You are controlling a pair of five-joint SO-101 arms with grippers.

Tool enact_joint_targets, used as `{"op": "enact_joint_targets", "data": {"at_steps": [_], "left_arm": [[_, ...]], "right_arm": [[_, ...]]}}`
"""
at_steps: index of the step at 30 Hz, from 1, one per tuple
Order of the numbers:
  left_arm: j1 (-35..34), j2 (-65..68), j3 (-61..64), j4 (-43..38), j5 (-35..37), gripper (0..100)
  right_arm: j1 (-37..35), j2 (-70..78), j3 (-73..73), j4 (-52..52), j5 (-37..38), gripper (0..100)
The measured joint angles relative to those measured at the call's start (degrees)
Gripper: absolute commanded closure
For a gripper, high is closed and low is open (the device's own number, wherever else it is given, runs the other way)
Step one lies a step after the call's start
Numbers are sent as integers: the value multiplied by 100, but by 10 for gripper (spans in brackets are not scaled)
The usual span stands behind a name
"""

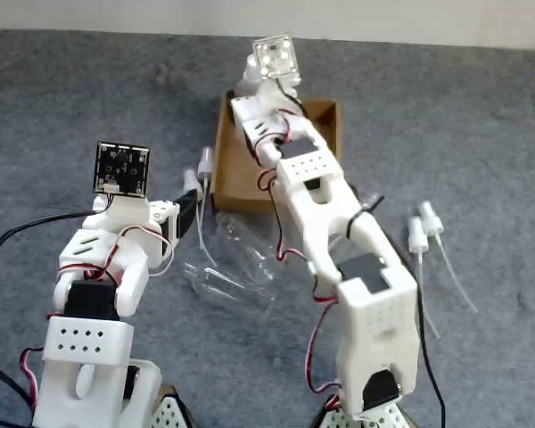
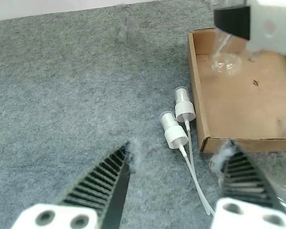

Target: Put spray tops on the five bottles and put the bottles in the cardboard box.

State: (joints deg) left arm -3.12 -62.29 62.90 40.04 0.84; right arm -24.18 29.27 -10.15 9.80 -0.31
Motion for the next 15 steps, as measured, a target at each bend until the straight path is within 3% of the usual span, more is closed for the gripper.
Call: {"op": "enact_joint_targets", "data": {"at_steps": [15], "left_arm": [[0,0,0,0,0,771]], "right_arm": [[0,2470,-3745,1934,0,988]]}}
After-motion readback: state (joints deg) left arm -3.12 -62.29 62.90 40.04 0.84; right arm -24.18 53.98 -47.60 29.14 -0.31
